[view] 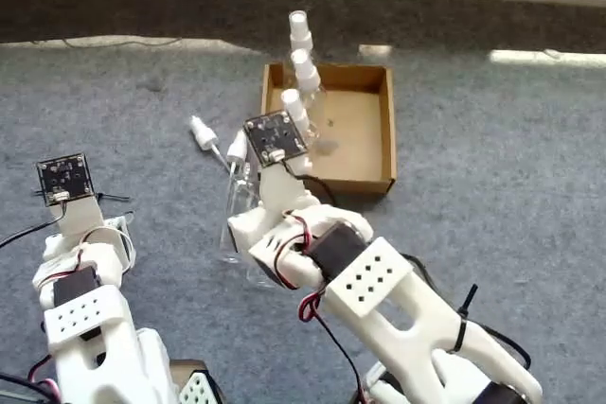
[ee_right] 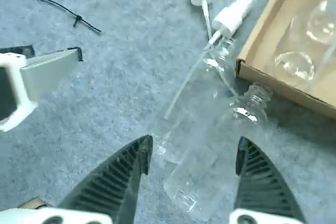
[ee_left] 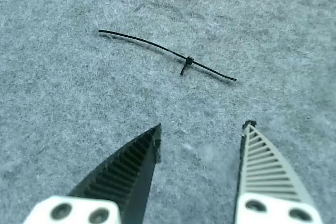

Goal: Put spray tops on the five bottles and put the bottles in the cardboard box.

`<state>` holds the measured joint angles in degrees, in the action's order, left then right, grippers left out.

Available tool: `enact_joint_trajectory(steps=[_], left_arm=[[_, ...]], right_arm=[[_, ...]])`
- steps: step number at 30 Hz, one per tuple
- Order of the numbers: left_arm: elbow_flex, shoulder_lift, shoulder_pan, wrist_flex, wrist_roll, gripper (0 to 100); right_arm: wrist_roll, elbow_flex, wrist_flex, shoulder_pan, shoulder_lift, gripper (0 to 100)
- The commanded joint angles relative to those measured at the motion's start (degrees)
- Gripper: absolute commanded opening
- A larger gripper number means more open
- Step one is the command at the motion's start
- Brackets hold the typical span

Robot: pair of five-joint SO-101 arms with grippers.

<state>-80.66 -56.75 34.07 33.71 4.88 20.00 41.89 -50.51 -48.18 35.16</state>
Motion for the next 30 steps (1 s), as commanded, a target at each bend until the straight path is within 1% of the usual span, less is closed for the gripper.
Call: enact_joint_trajectory(steps=[1,7,12,16,19,27,28,30], left_arm=[[0.3,-0.6,0.3,-1.1,0.3,22],[0.2,-0.6,0.3,-1.1,0.3,22],[0.2,-0.6,0.3,-1.1,0.3,22],[0.0,-0.6,0.3,-1.1,0.3,22],[-0.4,-0.9,0.3,-1.1,0.3,22],[-0.4,-0.9,0.2,-1.1,0.3,22],[-0.4,-0.9,0.2,-1.1,0.3,22],[-0.4,-0.9,0.2,-1.1,0.3,22]], right_arm=[[2.8,3.3,6.0,2.7,1.7,21.7],[4.0,6.4,7.3,3.0,1.0,21.7],[4.0,6.0,7.3,3.1,-7.7,21.7],[4.0,5.1,8.0,5.8,-13.3,21.7],[4.0,4.3,9.6,7.5,-15.6,21.7],[3.6,4.4,9.5,8.0,-19.1,21.7],[3.7,4.9,8.8,8.4,-18.9,21.4],[3.5,6.6,7.0,9.3,-18.1,17.6]])
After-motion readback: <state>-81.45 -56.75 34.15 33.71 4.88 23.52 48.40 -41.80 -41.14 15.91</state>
